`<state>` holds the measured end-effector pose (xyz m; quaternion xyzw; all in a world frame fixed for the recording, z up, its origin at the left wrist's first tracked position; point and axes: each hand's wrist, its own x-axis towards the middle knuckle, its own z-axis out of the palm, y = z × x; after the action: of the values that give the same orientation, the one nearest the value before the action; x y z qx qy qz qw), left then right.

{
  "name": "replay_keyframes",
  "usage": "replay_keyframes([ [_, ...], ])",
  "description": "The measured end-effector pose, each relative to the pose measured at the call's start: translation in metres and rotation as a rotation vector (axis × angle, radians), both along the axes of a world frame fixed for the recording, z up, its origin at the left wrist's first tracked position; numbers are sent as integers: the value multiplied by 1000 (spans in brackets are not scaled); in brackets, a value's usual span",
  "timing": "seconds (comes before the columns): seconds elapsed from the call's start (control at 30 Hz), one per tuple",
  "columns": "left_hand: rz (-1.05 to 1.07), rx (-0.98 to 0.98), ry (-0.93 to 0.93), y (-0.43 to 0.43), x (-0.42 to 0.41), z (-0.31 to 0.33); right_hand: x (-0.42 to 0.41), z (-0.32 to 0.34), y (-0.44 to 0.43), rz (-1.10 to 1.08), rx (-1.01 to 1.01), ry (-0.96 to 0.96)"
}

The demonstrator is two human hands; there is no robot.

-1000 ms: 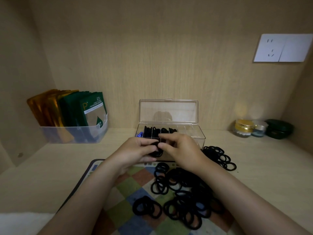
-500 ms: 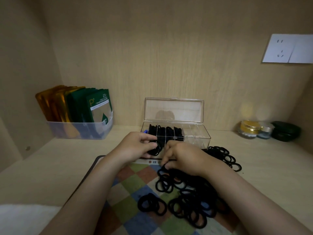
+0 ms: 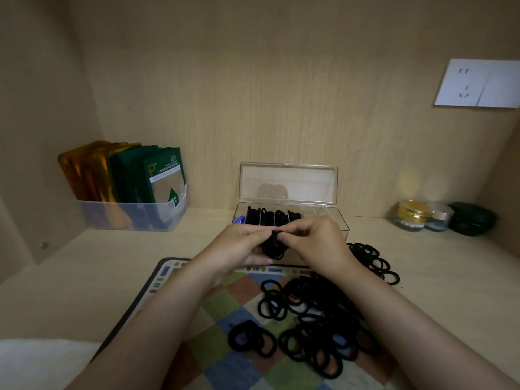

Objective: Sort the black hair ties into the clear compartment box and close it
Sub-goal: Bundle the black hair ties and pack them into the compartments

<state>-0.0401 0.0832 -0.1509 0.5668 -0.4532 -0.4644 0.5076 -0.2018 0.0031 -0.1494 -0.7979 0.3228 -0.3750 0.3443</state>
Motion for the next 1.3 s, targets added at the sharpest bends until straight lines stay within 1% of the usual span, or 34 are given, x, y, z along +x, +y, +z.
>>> replay_keyframes([
  [0.1,-8,-24,-97,1,0,-3,2,-3,1,-22,-45,40],
  [0.2,7,-25,-188,0,3,-4,2,-4,0,17,-63,110],
  [0.37,144,-32,-263,-1,16,-3,-6,8,7,112,-150,244],
  [0.43,178,-38,-270,0,19,-2,-10,14,11,208,-197,396],
  [0.5,196,-38,-285,0,19,-1,-12,19,17,289,-233,619],
  [0.57,194,-39,-302,0,19,-1,-12,19,22,328,-274,780],
  [0.6,187,-40,-308,0,18,-1,-10,19,24,332,-298,827],
  [0.67,176,-43,-331,-1,16,-2,-7,19,26,338,-330,855],
  [0.87,160,-45,-411,-2,15,-4,-2,15,30,411,-303,811],
  [0.97,149,-44,-428,-2,15,-4,-4,14,27,440,-326,787],
  [1.0,149,-41,-426,-2,15,-4,-4,12,25,456,-303,741],
  [1.03,147,-39,-415,-3,15,-5,-5,11,22,466,-235,657],
  [1.13,126,-52,-371,-3,14,-6,-7,15,19,424,113,302],
  [1.17,98,-53,-327,-3,14,-7,-8,18,19,387,194,215],
  [1.23,23,-40,-173,-2,11,-6,-10,20,15,269,240,146],
  [1.3,-26,-28,-59,-1,8,-4,-9,19,11,170,189,138],
])
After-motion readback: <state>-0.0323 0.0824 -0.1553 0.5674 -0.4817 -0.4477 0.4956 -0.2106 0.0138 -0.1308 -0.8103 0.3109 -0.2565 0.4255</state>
